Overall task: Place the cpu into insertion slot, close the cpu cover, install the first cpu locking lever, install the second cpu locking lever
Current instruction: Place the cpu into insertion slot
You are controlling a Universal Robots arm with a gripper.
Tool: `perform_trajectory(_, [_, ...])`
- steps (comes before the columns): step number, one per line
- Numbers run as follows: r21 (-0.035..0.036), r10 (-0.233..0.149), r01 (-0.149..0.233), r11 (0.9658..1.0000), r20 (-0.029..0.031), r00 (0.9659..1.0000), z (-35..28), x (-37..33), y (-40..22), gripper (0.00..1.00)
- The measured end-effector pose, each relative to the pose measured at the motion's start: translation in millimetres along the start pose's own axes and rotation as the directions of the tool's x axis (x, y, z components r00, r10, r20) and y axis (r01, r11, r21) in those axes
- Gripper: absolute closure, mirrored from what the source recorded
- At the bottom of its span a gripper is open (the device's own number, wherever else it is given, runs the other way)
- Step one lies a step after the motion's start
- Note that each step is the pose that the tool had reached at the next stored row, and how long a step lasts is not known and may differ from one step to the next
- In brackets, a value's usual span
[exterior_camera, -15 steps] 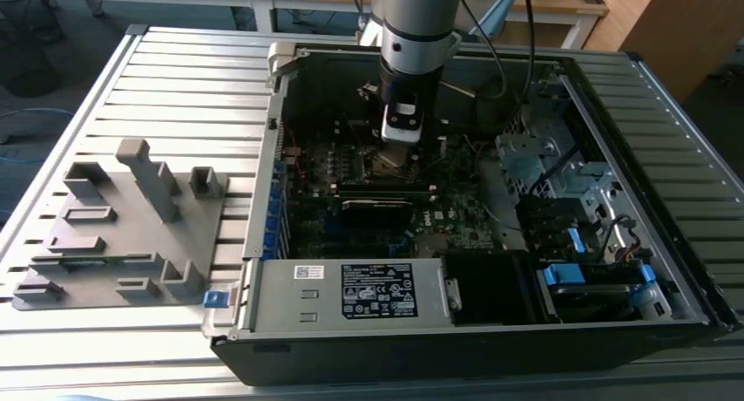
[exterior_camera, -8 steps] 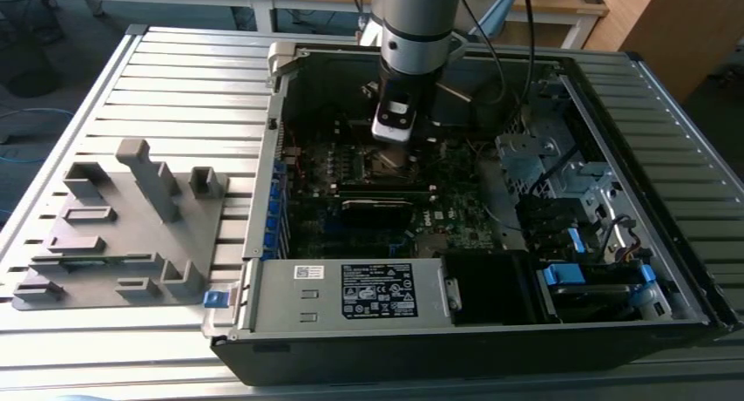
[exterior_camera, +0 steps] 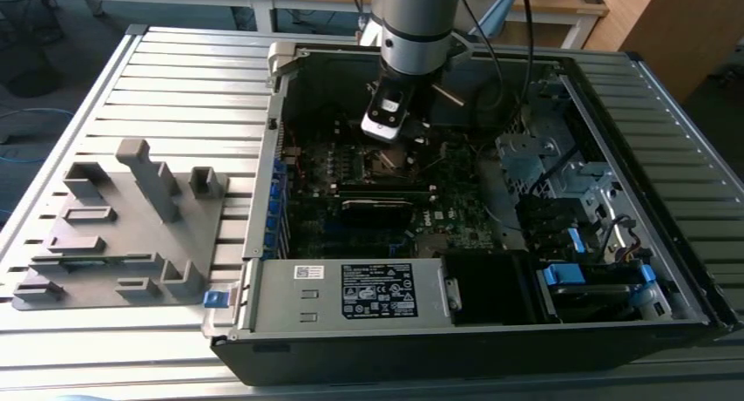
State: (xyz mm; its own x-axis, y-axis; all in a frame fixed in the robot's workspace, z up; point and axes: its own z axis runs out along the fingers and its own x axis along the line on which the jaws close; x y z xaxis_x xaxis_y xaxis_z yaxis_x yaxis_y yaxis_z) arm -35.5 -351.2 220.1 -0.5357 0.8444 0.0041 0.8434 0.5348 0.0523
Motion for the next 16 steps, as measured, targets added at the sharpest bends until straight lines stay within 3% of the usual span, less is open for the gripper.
perform_trajectory(5, [-0.0006,0.091,-0.091,0.9958,0.0048,0.9958,0.7,0.0,-0.1,0.46])
perform_trajectory(10, [-0.0016,0.181,-0.181,0.9835,0.0095,0.9834,1.4,0.0,-0.1,0.46])
perform_trajectory(12, [-0.0027,0.253,-0.253,0.9675,0.0131,0.9674,1.9,0.0,-0.1,0.46])
perform_trajectory(13, [-0.0034,0.288,-0.288,0.9578,0.0149,0.9576,2.2,0.0,-0.1,0.46])
perform_trajectory(16, [-0.0045,0.34,-0.34,0.9405,0.0175,0.9404,2.7,0.0,-0.1,0.46])
